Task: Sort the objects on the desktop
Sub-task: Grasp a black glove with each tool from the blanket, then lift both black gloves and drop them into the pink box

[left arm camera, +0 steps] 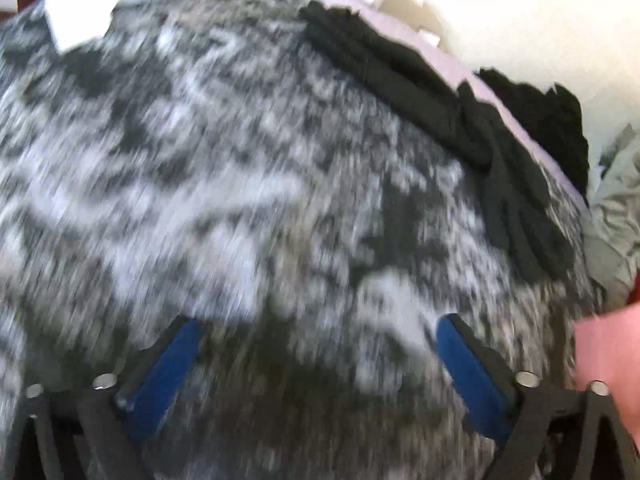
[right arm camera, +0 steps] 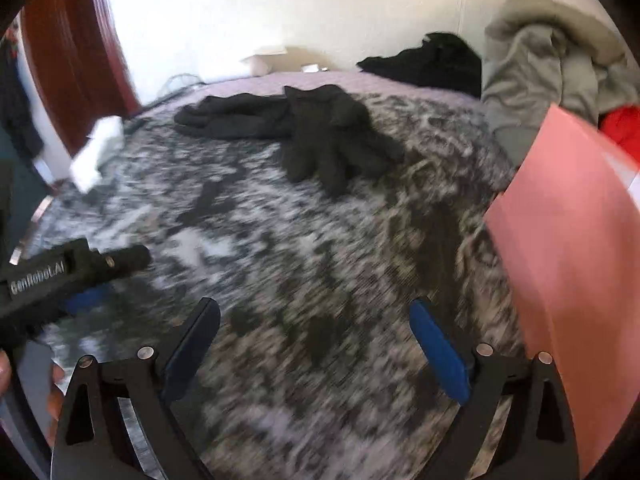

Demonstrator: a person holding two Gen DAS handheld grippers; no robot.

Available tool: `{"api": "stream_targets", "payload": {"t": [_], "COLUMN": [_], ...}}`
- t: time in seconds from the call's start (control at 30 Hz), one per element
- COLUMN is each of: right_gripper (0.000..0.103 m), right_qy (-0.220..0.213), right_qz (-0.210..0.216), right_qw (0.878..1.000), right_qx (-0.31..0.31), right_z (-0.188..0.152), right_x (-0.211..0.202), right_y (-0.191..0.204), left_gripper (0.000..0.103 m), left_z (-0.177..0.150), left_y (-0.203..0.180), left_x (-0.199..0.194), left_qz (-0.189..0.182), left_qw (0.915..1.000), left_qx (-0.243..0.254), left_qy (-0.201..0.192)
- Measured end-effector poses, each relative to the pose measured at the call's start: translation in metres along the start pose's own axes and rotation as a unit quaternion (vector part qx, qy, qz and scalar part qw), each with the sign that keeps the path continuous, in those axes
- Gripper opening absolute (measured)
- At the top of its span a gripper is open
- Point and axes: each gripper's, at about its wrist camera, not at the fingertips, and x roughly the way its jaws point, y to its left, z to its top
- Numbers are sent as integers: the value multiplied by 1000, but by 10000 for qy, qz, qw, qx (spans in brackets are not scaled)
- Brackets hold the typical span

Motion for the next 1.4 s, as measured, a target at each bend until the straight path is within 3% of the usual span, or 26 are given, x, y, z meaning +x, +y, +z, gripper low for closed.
{"api": "stream_targets", "payload": {"t": [0.23, 0.33, 0.43, 0.57, 0.63, 0.7, 0.73, 0.8, 0.87, 0.9, 0.93, 1.03, 1.1, 1.13, 1.17, 1.23, 1.3, 1.4], "right_gripper": [99, 103, 103, 103, 103, 103, 103, 99, 76, 57, 44, 35, 34, 34, 34, 32, 32, 31], "right_qy": [369, 239, 89, -35, -83, -90, -87, -89, -163, -195, -173, 72, 270, 357, 456, 755, 959, 756], "right_qz": [-156, -165, -90, 78, 84, 23, -24, -107, -49, -19, 43, 269, 370, 398, 417, 534, 738, 822], "right_qw": [9986, 9994, 9999, 9999, 9999, 9999, 9999, 9999, 9998, 9998, 9998, 9996, 9989, 9984, 9978, 9956, 9925, 9936], "right_qx": [344, 189, -78, -145, -75, -52, -51, -25, -81, -108, -113, -62, -129, -193, -244, -122, 150, 134], "right_z": [8, 19, 41, 80, 102, 120, 128, 137, 139, 137, 133, 107, 74, 57, 40, 15, -11, -41], "right_x": [46, 65, 86, 118, 134, 149, 156, 165, 161, 156, 152, 128, 101, 86, 72, 46, 18, -32], "right_y": [-38, -42, -37, -33, -21, -13, -10, -8, -7, -8, -12, -25, -29, -30, -31, -35, -41, -38], "left_gripper": [102, 102, 102, 102, 102, 103, 101, 98, 64, 14, 9, 9, 10, 10, 10, 11, 11, 12], "left_z": [47, 73, 101, 145, 160, 164, 164, 162, 152, 147, 139, 92, 49, 30, 12, -20, -40, -68], "left_y": [-22, -17, -21, -48, -63, -82, -89, -84, -87, -89, -90, -80, -67, -63, -70, -74, -69, -55], "left_x": [36, 45, 62, 100, 118, 137, 141, 136, 122, 116, 104, 46, 8, -7, -17, -56, -90, -153], "left_qz": [218, -27, -47, 462, 993, 1718, 1830, 1667, 1604, 1451, 1253, 476, 179, 120, 406, 537, 638, 386], "left_qw": [9984, 9970, 9951, 9953, 9916, 9816, 9787, 9818, 9802, 9817, 9839, 9912, 9916, 9905, 9839, 9685, 9645, 9710], "left_qx": [-81, -409, -598, -389, -169, 257, 448, 442, 823, 979, 1108, 1044, 1087, 1149, 1626, 2288, 2425, 2131], "left_qy": [-518, -659, -791, -751, -807, -786, -814, -799, -815, -755, -633, -658, -684, -741, -625, -821, -831, -1014]}}
